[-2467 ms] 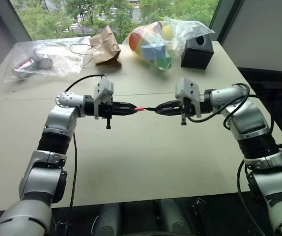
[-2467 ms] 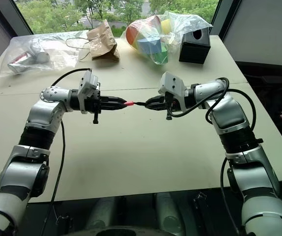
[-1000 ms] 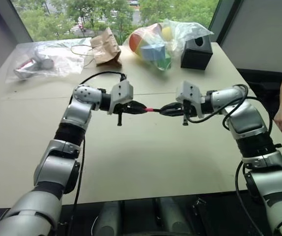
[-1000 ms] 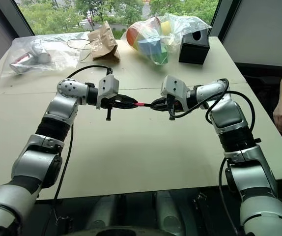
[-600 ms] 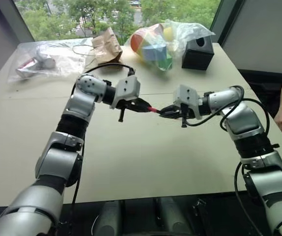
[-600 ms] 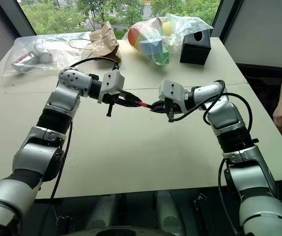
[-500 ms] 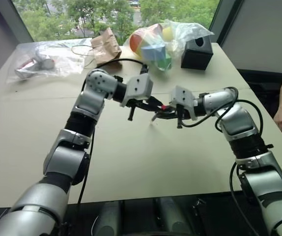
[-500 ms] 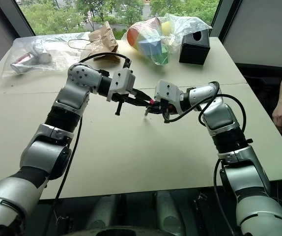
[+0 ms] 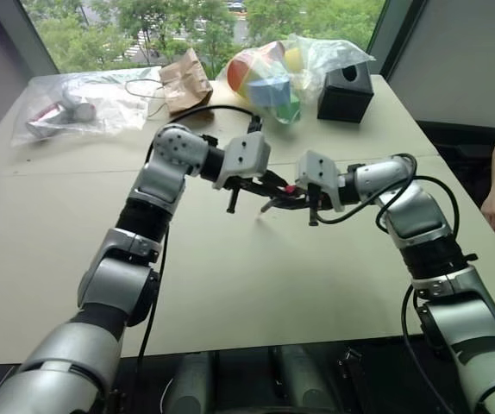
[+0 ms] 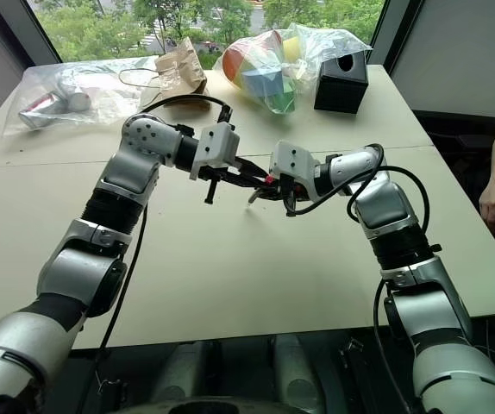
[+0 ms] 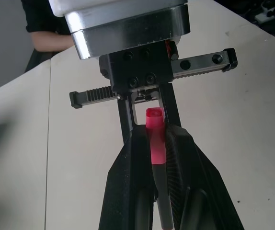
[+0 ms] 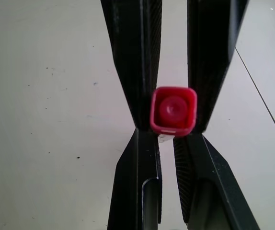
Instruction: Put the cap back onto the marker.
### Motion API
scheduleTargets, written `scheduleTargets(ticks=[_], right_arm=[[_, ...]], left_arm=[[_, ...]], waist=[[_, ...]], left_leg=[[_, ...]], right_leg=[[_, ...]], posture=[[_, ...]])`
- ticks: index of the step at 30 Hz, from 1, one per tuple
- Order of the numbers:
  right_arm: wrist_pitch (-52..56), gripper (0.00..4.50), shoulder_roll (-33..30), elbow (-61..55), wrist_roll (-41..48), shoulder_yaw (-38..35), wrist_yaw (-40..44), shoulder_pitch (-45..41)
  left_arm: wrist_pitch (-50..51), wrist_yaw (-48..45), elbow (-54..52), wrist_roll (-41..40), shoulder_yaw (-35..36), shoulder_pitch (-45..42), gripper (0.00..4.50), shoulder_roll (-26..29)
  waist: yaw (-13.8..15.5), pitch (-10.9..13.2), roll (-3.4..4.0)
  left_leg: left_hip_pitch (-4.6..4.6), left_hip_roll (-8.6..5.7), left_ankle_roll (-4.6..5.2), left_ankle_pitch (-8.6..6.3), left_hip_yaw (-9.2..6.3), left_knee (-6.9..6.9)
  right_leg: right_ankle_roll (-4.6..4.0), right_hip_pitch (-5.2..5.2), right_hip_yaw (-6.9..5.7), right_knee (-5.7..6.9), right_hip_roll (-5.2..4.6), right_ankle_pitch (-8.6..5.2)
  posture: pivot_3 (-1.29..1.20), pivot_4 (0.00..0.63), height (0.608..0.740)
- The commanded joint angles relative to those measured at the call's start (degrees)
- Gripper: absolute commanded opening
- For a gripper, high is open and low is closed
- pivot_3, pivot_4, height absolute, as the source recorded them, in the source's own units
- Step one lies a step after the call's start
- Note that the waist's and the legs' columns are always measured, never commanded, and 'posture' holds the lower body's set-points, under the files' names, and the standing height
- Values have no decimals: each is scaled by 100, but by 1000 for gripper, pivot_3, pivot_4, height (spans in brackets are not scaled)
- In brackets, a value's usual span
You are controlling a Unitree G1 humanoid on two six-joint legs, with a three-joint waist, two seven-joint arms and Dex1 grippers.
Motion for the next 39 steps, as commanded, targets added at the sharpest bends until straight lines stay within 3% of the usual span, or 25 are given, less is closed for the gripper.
scheduleTargets(ticks=[1, 3, 6, 7, 13, 21, 26, 33, 39], right_arm=[[-91, 0, 138, -238, 227, -236, -248, -291], [-93, 0, 115, -230, 225, -237, -249, -284], [-90, 0, 66, -223, 230, -236, -257, -264], [-92, 0, 43, -217, 233, -238, -259, -253], [-95, 0, -104, -181, 250, -258, -291, -124], [-45, 0, -321, -238, 292, -530, -772, 314], [218, 0, -627, -474, 450, -894, -940, 506], [1225, 0, -1994, -628, 888, -1489, -401, 591], [1560, 0, -3400, -553, 842, -1019, 842, 752]], left_arm=[[-47, -289, -174, -187, -339, 17, 719, -189], [-41, -269, -155, -199, -312, -4, 1320, -166], [-26, -278, -169, -204, -337, -21, 3010, -85], [-16, -297, -180, -224, -347, -22, 3362, -59], [187, -180, -217, -400, -209, -80, 3362, -13], [931, 1121, -64, -1309, 951, -287, 3362, -173], [1840, 1930, -498, -2185, 1777, -128, 3362, -183], [2908, 2885, -1747, -2546, 2161, 859, 3362, 350], [3072, 3477, -2546, -2028, 1791, 2003, 3362, 847]], waist=[[0, 0, 0], [-1, 0, 0], [2, 0, 0], [2, 0, 0], [-1, 1, 0], [5, 1, 0], [-3, 1, 0], [0, 1, 1], [2, 2, 2]], left_leg=[[0, 0, 0, 0, 0, 0], [0, 0, 0, 0, -1, 0], [-1, 0, 0, 0, -1, 0], [-1, 0, 0, 0, -1, 0], [0, 0, 0, 0, -1, -1], [-1, 0, 0, 0, -2, 0], [0, 0, 0, 0, -4, 0], [2, 1, 0, 0, -3, -3], [4, 3, -1, 0, 0, -4]], right_leg=[[0, 0, 0, 0, 0, 0], [0, 0, 0, 0, 0, 0], [0, 0, 0, 0, 0, 0], [0, 0, 0, -2, 0, 0], [-1, 0, 0, -1, 0, -1], [1, 0, 0, -2, -1, -1], [3, 0, 0, -1, -1, -1], [4, 2, 0, -1, -5, -1], [-19, 3, 0, -6, -8, -14]], posture=[[0, 150, 740], [0, 150, 740], [0, 150, 740], [0, 150, 740], [0, 150, 740], [0, 150, 740], [0, 150, 740], [0, 150, 740], [0, 150, 740]])
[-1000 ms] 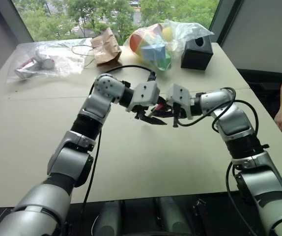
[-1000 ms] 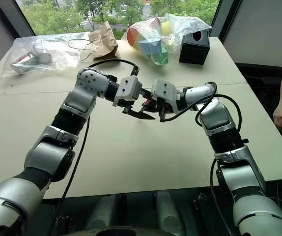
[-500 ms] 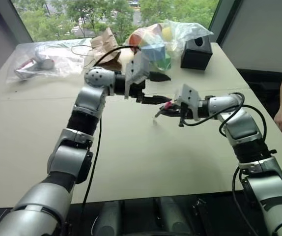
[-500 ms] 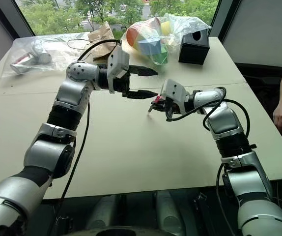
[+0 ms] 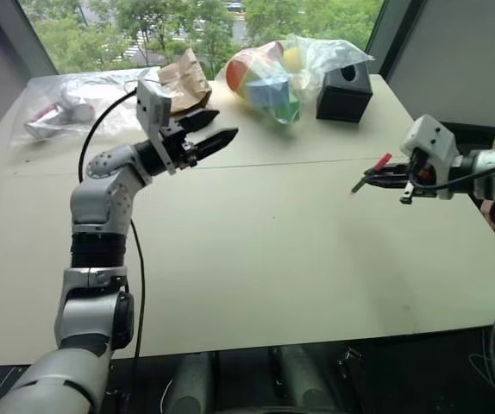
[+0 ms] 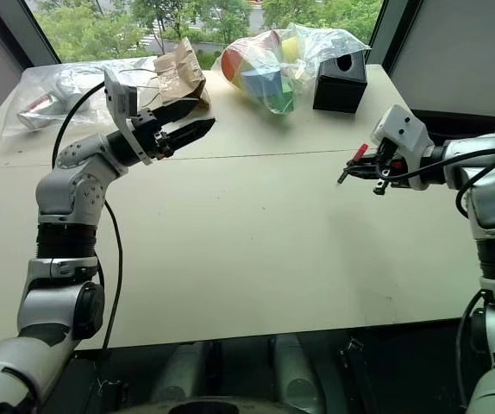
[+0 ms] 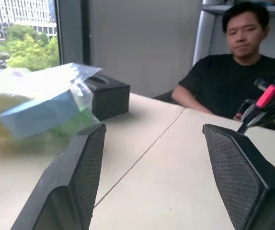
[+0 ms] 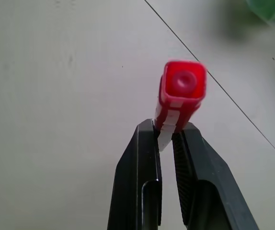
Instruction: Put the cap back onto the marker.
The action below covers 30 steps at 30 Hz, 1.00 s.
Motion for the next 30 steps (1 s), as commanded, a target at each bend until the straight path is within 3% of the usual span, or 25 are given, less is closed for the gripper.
scheduleTargets(ticks=[1, 4, 7, 13, 18, 21, 27, 30], right_arm=[[-170, 0, -631, -103, -123, 286, 773, 118], [-1231, 0, -1100, 351, -1136, 1071, 1041, 182], [-1917, 0, -1016, 851, -1940, 1667, 998, -15], [-2487, 0, -463, 1763, -2741, 2025, 551, -432], [-2423, 0, -55, 1985, -2767, 1906, 388, -488], [-2394, 1293, -5, 2044, -2866, 1882, 252, -443], [-2226, 4471, 115, 2044, -2857, 1752, 49, -412], [-1814, 4471, 248, 1825, -2490, 1390, -54, -445]], left_arm=[[15, 268, -580, 280, -206, 359, 3362, 221], [89, 501, -835, 582, -456, 844, 3362, 396], [16, 709, -990, 835, -623, 1144, 3362, 489], [207, 1071, -1503, 814, -627, 1609, 3362, 385], [380, 1373, -1803, 759, -543, 1848, 3362, 297], [416, 1460, -1869, 722, -502, 1901, 3415, 268], [352, 1541, -1892, 599, -426, 1948, 3415, 228], [299, 1535, -1961, 370, -184, 1975, 3415, 179]], waist=[[3, 0, 0], [-2, 0, 0], [-14, -2, -2], [24, -12, -28], [67, -11, -25], [110, -10, -24], [137, -10, -19], [130, -10, -19]], left_leg=[[1, 0, 0, 0, 1, 0], [2, 0, -1, 0, 7, 1], [7, 1, -2, -1, 23, 2], [19, 8, -3, -2, 23, 5], [1, -5, -3, -1, 18, 3], [-1, -6, -3, -1, 17, -5], [2, 2, -3, -1, 25, -8], [1, 4, -2, -1, 26, -7]], right_leg=[[-2, 1, 0, -1, -1, -1], [-5, 1, 0, -5, -7, -3], [-6, 3, 5, -16, -14, -3], [-12, 30, 10, -41, -26, 2], [-13, 30, 12, -69, -47, 10], [-6, 26, 11, -74, -46, 13], [-3, 24, 8, -72, -28, 15], [-3, 24, 8, -72, -28, 15]], posture=[[0, 150, 740], [0, 150, 740], [0, 150, 740], [0, 150, 740], [0, 150, 740], [0, 150, 740], [0, 150, 740], [0, 150, 740]])
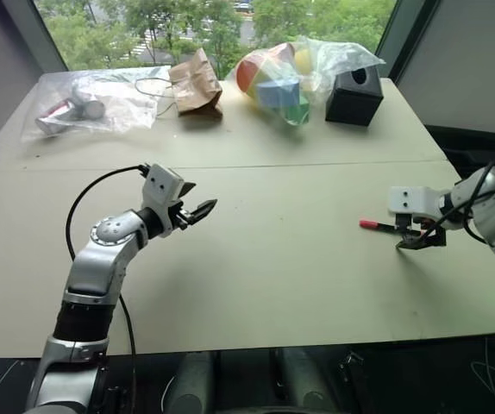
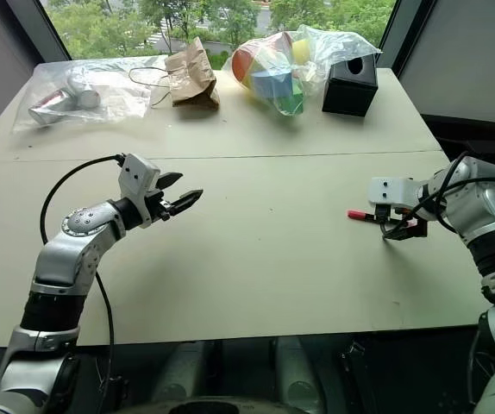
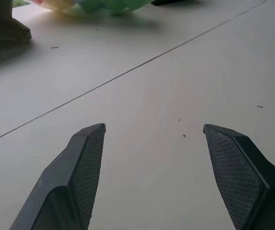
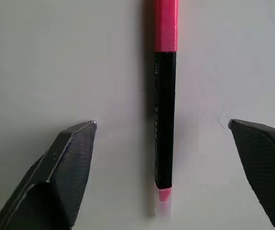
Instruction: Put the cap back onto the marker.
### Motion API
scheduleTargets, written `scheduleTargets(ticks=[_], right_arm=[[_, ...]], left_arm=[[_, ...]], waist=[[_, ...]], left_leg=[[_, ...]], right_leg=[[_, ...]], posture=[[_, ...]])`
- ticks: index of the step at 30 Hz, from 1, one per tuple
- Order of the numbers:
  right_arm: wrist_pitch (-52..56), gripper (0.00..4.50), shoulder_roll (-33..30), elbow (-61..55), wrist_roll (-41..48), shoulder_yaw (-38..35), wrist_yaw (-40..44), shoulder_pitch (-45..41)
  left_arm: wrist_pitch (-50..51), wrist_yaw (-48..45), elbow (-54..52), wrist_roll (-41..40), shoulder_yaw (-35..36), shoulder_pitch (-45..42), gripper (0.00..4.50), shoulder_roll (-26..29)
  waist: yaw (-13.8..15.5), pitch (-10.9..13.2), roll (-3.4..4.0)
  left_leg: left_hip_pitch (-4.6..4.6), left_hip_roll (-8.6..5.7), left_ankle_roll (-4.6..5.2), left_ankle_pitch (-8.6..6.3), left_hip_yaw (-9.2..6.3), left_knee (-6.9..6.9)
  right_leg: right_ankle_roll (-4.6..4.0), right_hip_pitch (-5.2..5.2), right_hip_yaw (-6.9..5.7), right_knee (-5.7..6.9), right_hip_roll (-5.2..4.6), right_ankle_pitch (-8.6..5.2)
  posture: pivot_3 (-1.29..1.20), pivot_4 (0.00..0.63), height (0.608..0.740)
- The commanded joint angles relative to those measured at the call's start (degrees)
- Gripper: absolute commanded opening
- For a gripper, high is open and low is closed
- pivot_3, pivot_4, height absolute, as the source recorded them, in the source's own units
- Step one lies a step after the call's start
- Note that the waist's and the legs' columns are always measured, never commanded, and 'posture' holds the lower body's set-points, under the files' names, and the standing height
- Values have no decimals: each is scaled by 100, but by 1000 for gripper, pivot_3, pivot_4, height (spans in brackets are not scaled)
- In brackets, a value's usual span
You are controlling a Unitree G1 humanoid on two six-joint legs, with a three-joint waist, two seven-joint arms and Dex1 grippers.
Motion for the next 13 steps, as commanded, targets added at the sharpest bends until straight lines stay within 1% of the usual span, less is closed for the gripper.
scheduleTargets(ticks=[1, 4, 5, 7, 9, 10, 13], right_arm=[[400, 4471, 68, -326, 385, -589, -154, -90], [828, 4471, 236, -479, 683, -993, -416, -201], [1087, 4471, 341, -599, 902, -1278, -582, -244], [1555, 4471, 613, -969, 1507, -2123, -1050, -239], [1979, 4471, 892, -1565, 2148, -2961, -1370, 26], [2276, 4471, 1028, -1978, 2505, -3361, -1439, 258], [2942, 4471, 1407, -3016, 3080, -4160, -1926, 970]], left_arm=[[-178, 55, -309, -204, 342, 17, 3415, 45], [-196, 96, -331, -353, 571, 66, 3415, 45], [-174, 134, -380, -445, 713, 119, 3415, 49], [-194, 420, -479, -368, 982, 239, 3415, 125], [-74, 669, -541, -234, 1150, 384, 3415, 271], [51, 732, -599, -306, 1263, 477, 3415, 313], [356, 760, -889, -477, 1462, 882, 3415, 476]], waist=[[-15, 0, 1], [-10, 0, 3], [-14, 0, 4], [-20, 0, 4], [-2, 1, 5], [11, 1, 5], [54, -2, 0]], left_leg=[[0, 0, 0, 0, 0, 0], [1, 1, 0, 0, -1, -2], [1, 2, 0, 0, -1, -2], [1, 4, 0, 0, -1, -2], [-1, 7, 0, 0, -5, -3], [-1, 7, 0, 0, -8, -5], [-4, 8, 1, 0, -27, -7]], right_leg=[[0, 0, 0, 0, 0, 0], [1, 0, 0, 0, 7, 1], [1, 0, 0, 0, 7, 1], [1, 0, 0, 1, 8, 1], [2, -1, -1, 2, 9, 1], [2, -1, -2, 1, 12, 1], [5, 9, -14, -4, 13, -2]], posture=[[0, 150, 740], [0, 150, 740], [0, 150, 740], [0, 150, 740], [0, 150, 740], [0, 150, 740], [0, 150, 740]])
